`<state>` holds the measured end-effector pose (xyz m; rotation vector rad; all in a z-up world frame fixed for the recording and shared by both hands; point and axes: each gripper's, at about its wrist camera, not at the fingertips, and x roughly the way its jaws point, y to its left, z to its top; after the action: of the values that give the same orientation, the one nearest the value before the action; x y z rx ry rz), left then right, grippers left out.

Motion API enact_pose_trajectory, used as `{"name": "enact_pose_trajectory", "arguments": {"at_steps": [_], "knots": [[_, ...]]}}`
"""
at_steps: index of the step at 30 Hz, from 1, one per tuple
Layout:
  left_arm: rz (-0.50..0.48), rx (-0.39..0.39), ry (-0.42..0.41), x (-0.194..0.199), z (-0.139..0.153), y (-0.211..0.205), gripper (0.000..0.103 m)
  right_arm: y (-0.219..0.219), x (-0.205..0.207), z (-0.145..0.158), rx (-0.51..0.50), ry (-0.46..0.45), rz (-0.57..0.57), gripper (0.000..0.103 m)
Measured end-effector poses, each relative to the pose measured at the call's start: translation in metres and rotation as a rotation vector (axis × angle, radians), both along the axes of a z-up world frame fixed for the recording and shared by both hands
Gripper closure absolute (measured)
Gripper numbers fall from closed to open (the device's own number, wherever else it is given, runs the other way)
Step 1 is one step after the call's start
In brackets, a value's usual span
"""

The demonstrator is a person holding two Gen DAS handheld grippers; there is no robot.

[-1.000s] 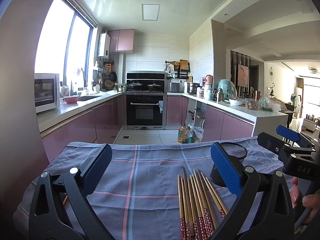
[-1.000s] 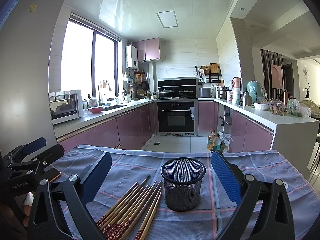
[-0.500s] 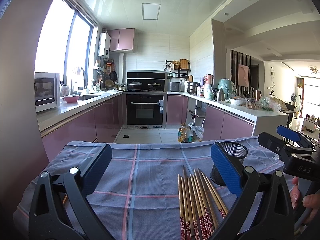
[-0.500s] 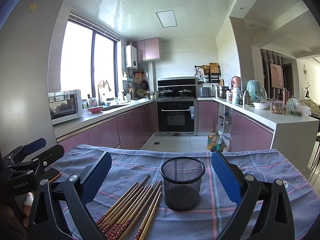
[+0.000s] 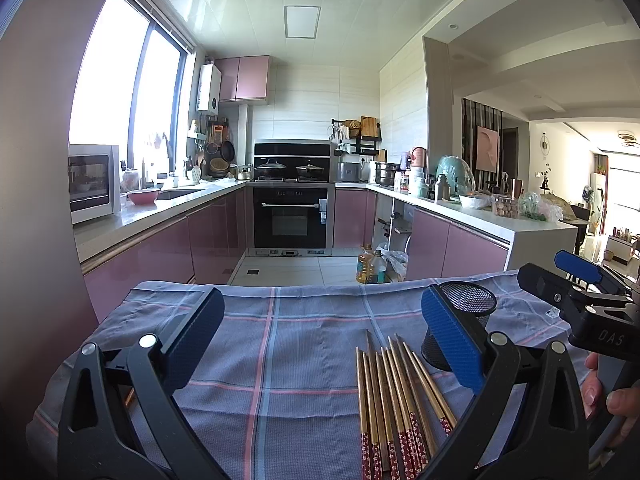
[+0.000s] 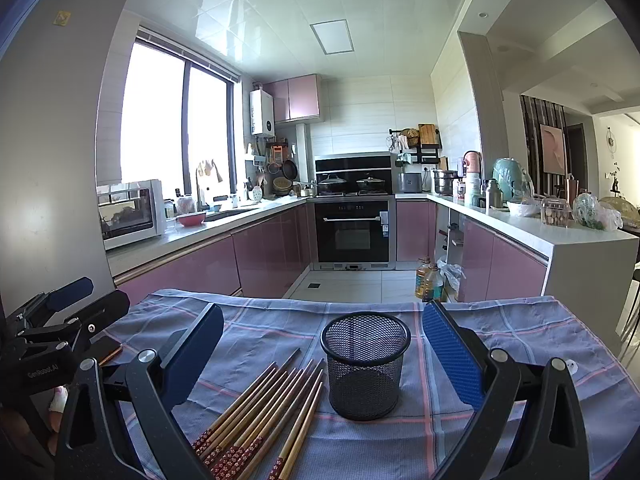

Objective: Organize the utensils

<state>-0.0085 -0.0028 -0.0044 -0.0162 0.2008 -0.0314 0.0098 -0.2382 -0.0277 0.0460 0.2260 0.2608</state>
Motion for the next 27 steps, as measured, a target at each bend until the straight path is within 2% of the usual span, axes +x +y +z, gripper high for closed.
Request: {"name": "enact_pose_trajectory", "arguments": {"at_steps": [27], "knots": [[-0.003,0.000,0.007,-0.0002,-0.0028,-0.0003,0.006,-0.0020,0.0006,-0.0010,0.007,0.005,0.002,0.006]]}}
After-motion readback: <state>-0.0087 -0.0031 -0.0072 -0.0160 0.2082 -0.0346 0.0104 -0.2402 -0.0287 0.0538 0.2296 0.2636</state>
